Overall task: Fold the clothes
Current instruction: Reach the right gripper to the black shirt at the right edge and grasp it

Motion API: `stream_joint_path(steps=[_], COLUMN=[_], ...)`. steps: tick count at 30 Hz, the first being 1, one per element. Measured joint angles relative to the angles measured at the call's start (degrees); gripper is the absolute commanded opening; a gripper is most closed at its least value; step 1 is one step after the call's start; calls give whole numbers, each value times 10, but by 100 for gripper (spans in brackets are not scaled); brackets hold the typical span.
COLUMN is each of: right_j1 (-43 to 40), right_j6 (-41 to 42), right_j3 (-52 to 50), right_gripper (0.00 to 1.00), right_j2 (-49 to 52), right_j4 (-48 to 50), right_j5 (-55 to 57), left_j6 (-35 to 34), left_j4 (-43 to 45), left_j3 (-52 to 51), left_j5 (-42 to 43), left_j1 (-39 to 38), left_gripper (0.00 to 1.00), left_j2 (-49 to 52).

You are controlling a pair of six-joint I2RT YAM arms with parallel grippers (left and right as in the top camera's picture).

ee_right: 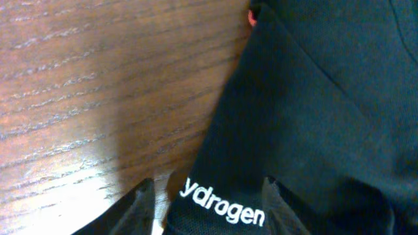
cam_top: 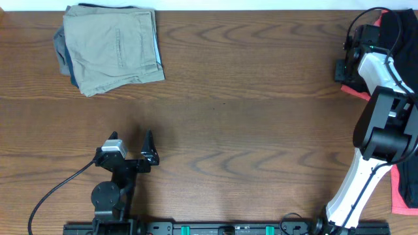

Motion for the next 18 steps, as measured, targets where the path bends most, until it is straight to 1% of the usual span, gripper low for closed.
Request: stream_joint_path(steps=[2, 4, 8, 10, 18], right_j1=[0, 0, 0, 0, 0], right_j6=[0, 0, 0, 0, 13], right_j3=[0, 0, 0, 0, 0], right_gripper=[27, 20, 11, 5, 1], right_j2=[0, 2, 3, 3, -2], right_j4=[-1, -2, -5, -6, -10], right_j5=[0, -1, -1, 0, 12], left_j6=[0, 0, 0, 0, 0], left_j4=[0, 0, 0, 0, 0], left_j3=[0, 0, 0, 0, 0], left_j5=[0, 0, 0, 0, 0], left_j1=[0, 0, 0, 0, 0], left_gripper=[98, 98, 98, 98, 98], left_j2=[0, 0, 0, 0, 0])
